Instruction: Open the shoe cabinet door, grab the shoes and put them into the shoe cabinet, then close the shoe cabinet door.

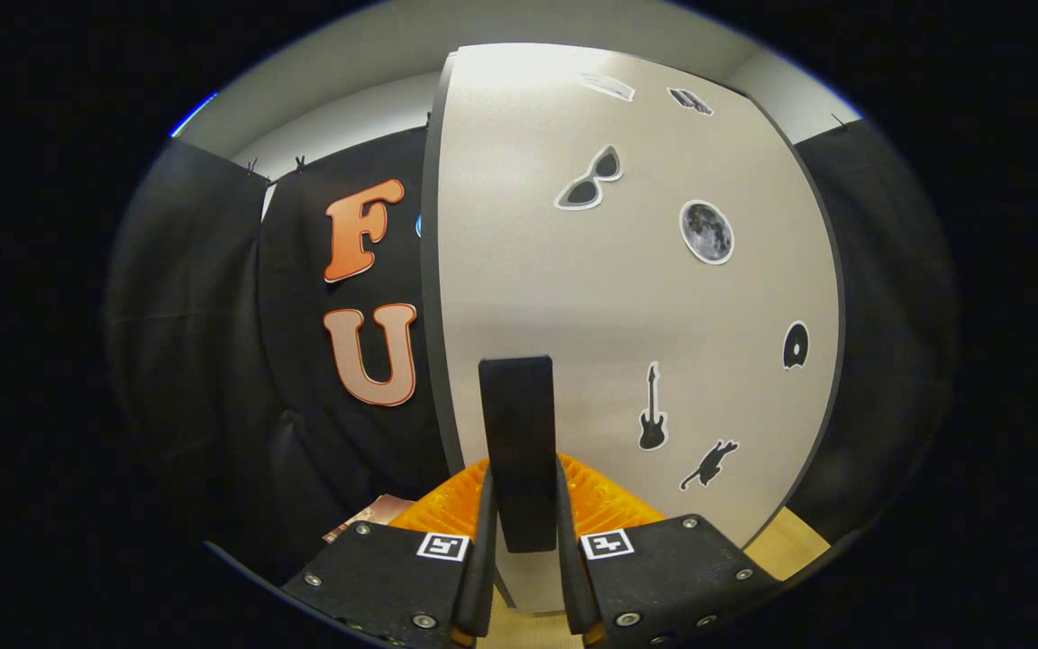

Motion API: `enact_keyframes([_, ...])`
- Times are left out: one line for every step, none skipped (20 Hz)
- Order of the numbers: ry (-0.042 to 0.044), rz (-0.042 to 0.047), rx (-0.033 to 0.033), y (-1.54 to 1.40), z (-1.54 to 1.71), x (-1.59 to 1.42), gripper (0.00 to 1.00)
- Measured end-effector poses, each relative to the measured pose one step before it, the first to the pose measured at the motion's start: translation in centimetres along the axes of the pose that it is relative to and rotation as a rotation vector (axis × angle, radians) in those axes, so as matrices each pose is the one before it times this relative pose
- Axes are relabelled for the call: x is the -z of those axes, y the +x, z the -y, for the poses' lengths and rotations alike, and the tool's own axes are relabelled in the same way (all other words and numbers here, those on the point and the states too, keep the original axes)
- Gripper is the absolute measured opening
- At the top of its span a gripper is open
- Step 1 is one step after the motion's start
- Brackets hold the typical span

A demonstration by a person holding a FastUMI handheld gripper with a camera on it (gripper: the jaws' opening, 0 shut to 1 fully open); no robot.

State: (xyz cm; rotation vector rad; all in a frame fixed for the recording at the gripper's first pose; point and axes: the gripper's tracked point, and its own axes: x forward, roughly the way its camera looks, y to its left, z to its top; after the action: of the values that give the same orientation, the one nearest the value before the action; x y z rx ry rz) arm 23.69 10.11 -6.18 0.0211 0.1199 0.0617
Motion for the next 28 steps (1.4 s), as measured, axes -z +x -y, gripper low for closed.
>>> enact_keyframes([-0.00019,0.00263,-0.00571,-0.727,0.191,0.079,0.31])
enact_keyframes([0.00079,0.00484,-0.00485,-0.802,0.251,-0.115,0.31])
enact_keyframes([0.00050,0.00115,-0.00337,-0.708,0.244,-0.046,0.31])
enact_keyframes([0.00095,-0.00029,-0.00356,-0.687,0.162,0.140,0.31])
enact_keyframes([0.00272,-0.00145,-0.00352,-0.625,0.202,-0.079,0.31])
enact_keyframes([0.00261,-0.00287,-0.00425,-0.569,0.161,0.089,0.31])
enact_keyframes([0.00565,-0.00123,-0.00423,-0.603,0.129,0.055,0.31])
enact_keyframes([0.00316,-0.00305,-0.00490,0.023,0.038,-0.004,0.31])
enact_keyframes([0.00370,0.00016,-0.00430,-0.181,0.118,-0.030,0.31])
enact_keyframes([0.00207,0.00002,-0.00367,-0.424,0.172,0.048,0.31])
enact_keyframes([0.00028,0.00206,-0.00338,-0.372,0.191,-0.056,0.31])
enact_keyframes([0.00293,-0.00033,-0.00713,-0.405,0.142,-0.016,0.31])
enact_keyframes([0.00719,0.00362,-0.00534,-0.102,0.056,-0.188,0.29])
enact_keyframes([0.00359,0.00012,-0.00573,-0.058,0.096,0.143,0.29])
enact_keyframes([-0.00105,-0.00177,-0.00458,-0.196,0.143,-0.010,0.29])
enact_keyframes([-0.00004,-0.00254,-0.00279,-0.211,0.205,0.030,0.29])
enact_keyframes([0.00474,0.00135,-0.00162,-0.317,0.174,-0.113,0.29])
enact_keyframes([0.00686,0.00147,-0.00334,-0.173,0.112,0.032,0.29])
enact_keyframes([0.01051,0.00006,-0.00212,-0.340,0.192,-0.097,0.29])
enact_keyframes([0.00921,-0.00137,-0.00181,-0.250,0.240,0.054,0.29])
enact_keyframes([0.00633,0.00059,-0.00148,-0.260,0.284,-0.022,0.29])
enact_keyframes([0.00306,0.00247,-0.00262,-0.414,0.250,0.031,0.29])
enact_keyframes([0.00254,0.00385,0.00025,-0.386,0.294,-0.077,0.28])
enact_keyframes([0.00139,0.00288,0.00237,-0.459,0.411,-0.061,0.28])
enact_keyframes([0.00083,0.00292,0.00478,-0.482,0.434,-0.151,0.28])
enact_keyframes([0.00156,0.00196,0.00330,-0.367,0.271,0.015,0.28])
enact_keyframes([-0.00042,0.00326,0.00473,-0.466,0.419,-0.114,0.27])
enact_keyframes([-0.00011,0.00092,0.00440,-0.332,0.390,-0.050,0.27])
